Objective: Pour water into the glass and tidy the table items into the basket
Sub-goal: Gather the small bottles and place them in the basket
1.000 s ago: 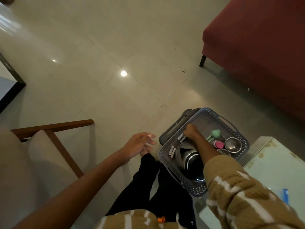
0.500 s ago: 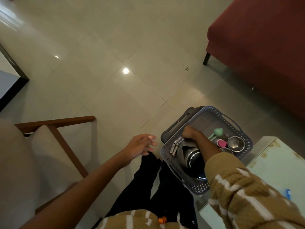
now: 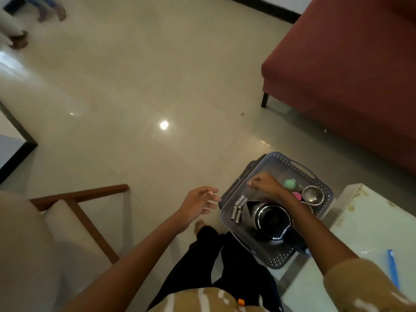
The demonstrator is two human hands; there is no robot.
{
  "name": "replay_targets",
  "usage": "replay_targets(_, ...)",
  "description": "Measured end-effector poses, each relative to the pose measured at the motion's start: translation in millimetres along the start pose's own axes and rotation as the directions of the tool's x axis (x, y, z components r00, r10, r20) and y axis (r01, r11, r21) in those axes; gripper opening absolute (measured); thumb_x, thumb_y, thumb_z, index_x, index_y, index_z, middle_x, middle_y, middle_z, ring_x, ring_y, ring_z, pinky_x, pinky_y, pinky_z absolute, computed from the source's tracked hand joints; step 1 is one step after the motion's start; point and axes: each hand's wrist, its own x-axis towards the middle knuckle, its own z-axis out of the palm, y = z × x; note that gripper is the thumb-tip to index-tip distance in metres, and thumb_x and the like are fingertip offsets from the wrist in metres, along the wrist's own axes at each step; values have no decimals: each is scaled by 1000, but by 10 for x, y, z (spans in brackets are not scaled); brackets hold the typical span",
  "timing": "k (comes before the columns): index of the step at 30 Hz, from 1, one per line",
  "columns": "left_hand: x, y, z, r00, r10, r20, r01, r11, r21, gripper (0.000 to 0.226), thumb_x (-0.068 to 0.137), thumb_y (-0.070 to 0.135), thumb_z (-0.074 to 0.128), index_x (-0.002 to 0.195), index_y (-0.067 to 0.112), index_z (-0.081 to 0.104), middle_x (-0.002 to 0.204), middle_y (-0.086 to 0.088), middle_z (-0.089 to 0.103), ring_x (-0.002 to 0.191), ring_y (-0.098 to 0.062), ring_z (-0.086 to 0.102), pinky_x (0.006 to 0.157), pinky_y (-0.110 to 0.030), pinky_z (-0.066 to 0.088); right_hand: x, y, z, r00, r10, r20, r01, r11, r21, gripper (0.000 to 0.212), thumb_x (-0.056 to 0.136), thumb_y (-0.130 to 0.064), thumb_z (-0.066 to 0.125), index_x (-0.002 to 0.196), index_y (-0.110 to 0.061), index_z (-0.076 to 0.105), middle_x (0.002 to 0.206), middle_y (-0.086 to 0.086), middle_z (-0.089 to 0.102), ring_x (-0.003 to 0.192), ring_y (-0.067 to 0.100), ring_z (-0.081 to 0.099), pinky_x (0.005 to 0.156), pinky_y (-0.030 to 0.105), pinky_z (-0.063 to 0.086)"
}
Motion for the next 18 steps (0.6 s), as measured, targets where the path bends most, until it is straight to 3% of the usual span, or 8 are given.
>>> replay_targets(1,-40,25,15,1000,16,15,-16,1000,16,20,99,16,40,104,15,59,84,3,66,69,-11,59,59,-18,43,-164,-64,-4,997,-35,-64,39,997,66,25,86,-7,58,88,16,64,72,22,60,66,15,51,65,27,40)
replay_targets(3,-135,58,37,997,46,54,-50,997,60,20,99,17,40,105,16,59,86,4,66,71,-11,60,64,-20,44,-536,-221,12,980,-91,-180,127,971,204,17,87,-5,57,93,7,68,80,10,65,67,6,55,64,13,44)
replay_targets(6,-306,37,36,990,96,101,-108,988,113,21,99,17,40,107,16,59,90,1,66,74,-11,61,68,-22,44,-1060,-413,191,951,-128,-281,228,906,358,16,88,0,55,96,5,67,81,6,65,71,4,58,59,3,46)
replay_targets(9,-518,-77,31,980,152,130,-172,971,163,25,98,14,40,114,11,59,97,-6,65,75,-12,61,69,-21,47,-1441,-504,504,952,-113,-284,230,878,421,16,87,5,53,94,6,67,76,5,65,65,8,61,58,8,48)
replay_targets(12,-673,-237,61,966,211,151,-236,957,167,27,97,11,41,117,7,58,98,-8,65,74,-11,62,65,-17,49,-1713,-523,748,954,-116,-277,228,879,419,17,86,7,52,90,2,67,69,3,63,54,1,61,57,13,49)
replay_targets(16,-890,-650,183,942,265,207,-304,934,186,27,96,12,41,113,10,62,103,-11,66,85,-17,64,60,-13,51,-2257,-398,1013,957,-75,-281,194,885,424,17,86,3,53,83,-7,66,73,10,63,65,19,60,66,29,52)
replay_targets(18,-992,-825,301,936,256,243,-303,936,180,27,95,11,41,112,8,62,97,-9,66,83,-18,64,61,-16,51,-2519,-271,1090,959,-47,-280,168,889,427,16,86,4,52,89,-1,67,69,6,62,59,10,59,61,21,49)
